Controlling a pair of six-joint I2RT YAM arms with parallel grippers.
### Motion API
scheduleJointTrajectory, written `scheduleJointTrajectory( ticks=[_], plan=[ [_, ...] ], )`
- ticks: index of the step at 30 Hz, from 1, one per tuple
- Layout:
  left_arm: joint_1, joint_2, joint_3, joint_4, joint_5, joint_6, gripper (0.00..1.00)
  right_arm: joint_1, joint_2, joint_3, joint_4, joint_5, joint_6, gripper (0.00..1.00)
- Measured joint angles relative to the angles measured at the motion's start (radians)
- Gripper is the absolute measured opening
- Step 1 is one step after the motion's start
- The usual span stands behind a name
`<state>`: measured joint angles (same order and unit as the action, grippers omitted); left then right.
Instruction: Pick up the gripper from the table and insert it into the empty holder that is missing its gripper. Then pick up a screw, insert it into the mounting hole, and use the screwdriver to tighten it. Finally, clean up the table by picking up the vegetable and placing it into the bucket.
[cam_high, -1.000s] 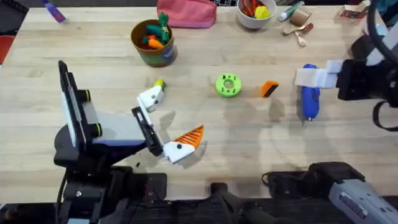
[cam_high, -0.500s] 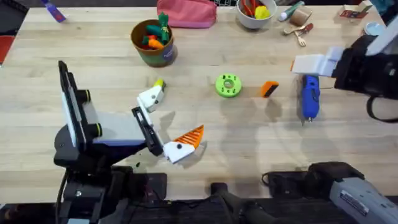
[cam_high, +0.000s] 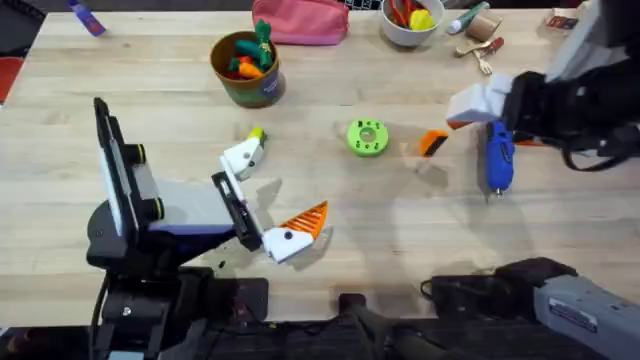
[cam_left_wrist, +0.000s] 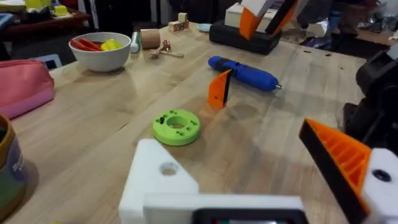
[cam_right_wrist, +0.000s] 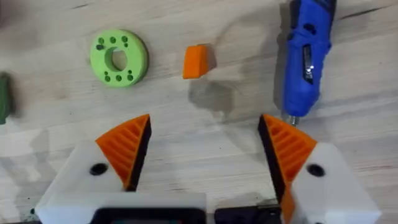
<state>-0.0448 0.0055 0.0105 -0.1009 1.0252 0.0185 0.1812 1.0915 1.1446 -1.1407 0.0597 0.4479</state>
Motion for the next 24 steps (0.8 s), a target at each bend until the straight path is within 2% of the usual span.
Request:
scheduleJointTrajectory(
  ticks=[17, 24],
  plan=[
    [0.000, 0.000, 0.000, 0.000, 0.000, 0.000, 0.985, 0.019, 0.176, 0.001, 0.031, -0.024, 0.051, 0.993],
    [0.000, 0.000, 0.000, 0.000, 0.000, 0.000, 0.985, 0.019, 0.259, 0.001, 0.130, -0.027, 0.059, 0.980]
  ],
)
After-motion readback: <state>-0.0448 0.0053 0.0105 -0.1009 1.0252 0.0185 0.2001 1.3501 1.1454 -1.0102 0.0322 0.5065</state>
